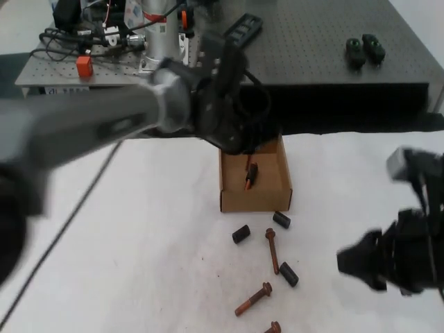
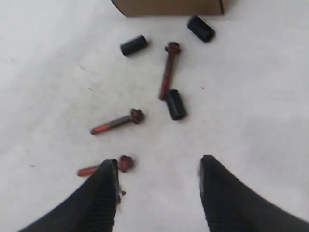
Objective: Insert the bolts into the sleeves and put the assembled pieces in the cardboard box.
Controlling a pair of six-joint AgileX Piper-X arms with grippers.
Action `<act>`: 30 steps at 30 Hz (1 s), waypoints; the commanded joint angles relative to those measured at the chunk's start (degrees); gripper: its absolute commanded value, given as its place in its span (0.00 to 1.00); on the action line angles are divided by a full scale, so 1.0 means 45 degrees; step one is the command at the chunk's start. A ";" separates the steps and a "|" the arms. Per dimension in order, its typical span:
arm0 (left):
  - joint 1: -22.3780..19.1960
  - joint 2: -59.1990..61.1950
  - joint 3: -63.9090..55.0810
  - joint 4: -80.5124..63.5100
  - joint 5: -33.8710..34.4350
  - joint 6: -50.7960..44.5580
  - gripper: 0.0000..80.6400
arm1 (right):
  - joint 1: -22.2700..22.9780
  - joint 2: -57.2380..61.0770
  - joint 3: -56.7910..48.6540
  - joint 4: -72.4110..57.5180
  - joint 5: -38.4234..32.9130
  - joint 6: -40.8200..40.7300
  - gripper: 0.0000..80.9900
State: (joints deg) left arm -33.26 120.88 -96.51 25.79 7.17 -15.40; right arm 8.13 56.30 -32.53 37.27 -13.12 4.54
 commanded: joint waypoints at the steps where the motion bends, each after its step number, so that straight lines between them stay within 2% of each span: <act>1: 0.0027 0.1235 -0.1926 0.1276 -0.0870 0.0949 0.01 | 0.0129 0.0117 -0.0123 0.0229 0.0566 -0.0488 0.47; 6: 0.0209 0.2939 -0.4241 0.2588 -0.0975 0.1126 0.01 | 0.0934 0.1892 -0.0352 0.0198 0.1148 -0.0732 0.47; 11: 0.0333 0.3546 -0.4698 0.3227 -0.0975 0.0864 0.00 | 0.1693 0.3896 -0.1319 -0.0753 0.1880 -0.1291 0.47; 13: 0.0333 0.3599 -0.4698 0.3262 -0.0975 0.0870 0.04 | 0.1877 0.4814 -0.1937 -0.0865 0.1918 -0.1607 0.47; 19: 0.0333 0.3640 -0.4698 0.3294 -0.0975 0.0793 0.29 | 0.2319 0.7571 -0.3582 -0.0625 0.2495 -0.2692 0.47; 27: 0.0333 0.2656 -0.4698 0.3608 -0.0975 0.1064 0.30 | 0.2373 0.9759 -0.4956 -0.0150 0.3154 -0.2971 0.47; 30: 0.0356 0.1885 -0.4669 0.4671 -0.1504 0.1405 0.30 | 0.2373 1.0160 -0.5119 -0.0124 0.3431 -0.3308 0.40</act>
State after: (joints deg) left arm -31.85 131.92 -116.85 45.60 1.77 -10.05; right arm 18.81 101.06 -54.70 36.20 1.33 -8.43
